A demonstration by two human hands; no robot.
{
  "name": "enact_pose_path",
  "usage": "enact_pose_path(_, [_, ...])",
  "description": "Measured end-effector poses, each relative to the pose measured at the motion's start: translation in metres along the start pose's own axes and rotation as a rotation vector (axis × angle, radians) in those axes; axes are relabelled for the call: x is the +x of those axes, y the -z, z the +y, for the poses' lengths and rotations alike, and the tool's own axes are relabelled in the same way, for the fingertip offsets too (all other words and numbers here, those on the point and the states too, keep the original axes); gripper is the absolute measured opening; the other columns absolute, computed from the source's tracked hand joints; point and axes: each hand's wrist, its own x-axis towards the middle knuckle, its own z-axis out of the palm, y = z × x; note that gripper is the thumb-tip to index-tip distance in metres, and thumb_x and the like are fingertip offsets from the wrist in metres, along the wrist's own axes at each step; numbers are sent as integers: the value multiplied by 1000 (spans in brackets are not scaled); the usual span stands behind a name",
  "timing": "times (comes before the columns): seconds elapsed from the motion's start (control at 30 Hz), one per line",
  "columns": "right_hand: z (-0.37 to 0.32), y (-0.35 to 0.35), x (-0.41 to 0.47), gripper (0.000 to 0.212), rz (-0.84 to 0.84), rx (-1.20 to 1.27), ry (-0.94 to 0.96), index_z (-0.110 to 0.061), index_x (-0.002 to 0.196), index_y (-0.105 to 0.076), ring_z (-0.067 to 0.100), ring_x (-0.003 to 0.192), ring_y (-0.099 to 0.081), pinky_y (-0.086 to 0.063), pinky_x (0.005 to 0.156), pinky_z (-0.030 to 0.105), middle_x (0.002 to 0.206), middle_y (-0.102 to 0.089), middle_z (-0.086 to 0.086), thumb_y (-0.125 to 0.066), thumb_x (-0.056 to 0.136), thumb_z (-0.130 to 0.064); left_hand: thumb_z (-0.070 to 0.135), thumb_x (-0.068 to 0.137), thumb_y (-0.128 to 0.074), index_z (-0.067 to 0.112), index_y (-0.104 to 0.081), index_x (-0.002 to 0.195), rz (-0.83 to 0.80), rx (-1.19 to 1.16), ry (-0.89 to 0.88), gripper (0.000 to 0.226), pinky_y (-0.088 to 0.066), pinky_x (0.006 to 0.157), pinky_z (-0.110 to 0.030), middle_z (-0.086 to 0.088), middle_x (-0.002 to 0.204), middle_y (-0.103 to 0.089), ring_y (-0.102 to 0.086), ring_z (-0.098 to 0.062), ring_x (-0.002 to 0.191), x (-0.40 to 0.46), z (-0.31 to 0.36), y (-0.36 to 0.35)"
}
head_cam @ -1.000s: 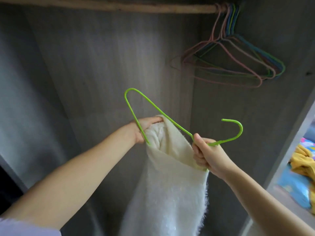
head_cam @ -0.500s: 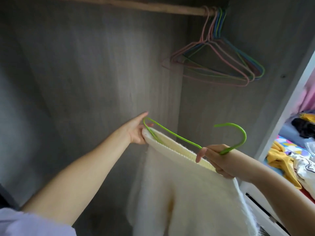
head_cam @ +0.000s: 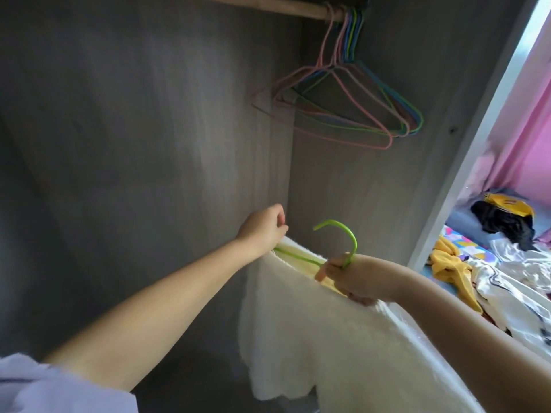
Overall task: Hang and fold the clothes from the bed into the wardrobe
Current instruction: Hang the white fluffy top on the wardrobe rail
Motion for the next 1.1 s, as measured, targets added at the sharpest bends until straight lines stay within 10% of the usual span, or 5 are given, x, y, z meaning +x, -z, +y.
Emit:
enact_pose_path(0.57, [18, -27, 13, 28, -255, -464, 29, -18, 74, -42, 11, 46, -32, -29, 41, 20, 59, -36, -2, -26, 95, -28, 13, 87, -58, 14, -64, 84, 224, -237, 518, 7, -36, 67, -20, -8, 95, -69, -60, -24, 86, -8, -45, -13])
enact_pose_path(0.77, [9, -11, 43, 21, -109, 114, -64, -16, 73, -48, 8, 49, -42, -35, 47, 18, 62, -46, -1, -48, 94, -13, 24, 87, -66, 21, -58, 70, 186, -524, 389, 19, -35, 55, -21, 7, 70, -56, -51, -11, 69, -8, -20, -6])
enact_pose_path(0.93, [-18, 5, 43, 19, -296, 285, -45, -14, 82, -56, 3, 32, -17, -13, 31, 11, 44, -25, -8, -42, 96, -11, 27, 96, -55, 18, -56, 85, -165, -635, 402, 15, -46, 48, -20, -1, 69, -53, -50, -11, 55, -10, -15, 6])
enact_pose_path(1.1, [-44, 46, 52, 17, -285, 471, -48, -8, 90, -60, 2, 29, -15, -12, 26, 11, 43, -20, -8, -44, 95, -6, 12, 94, -51, 9, -64, 98, 88, -420, 380, 14, -52, 75, -35, -9, 86, -62, -59, -24, 77, -10, -21, 14])
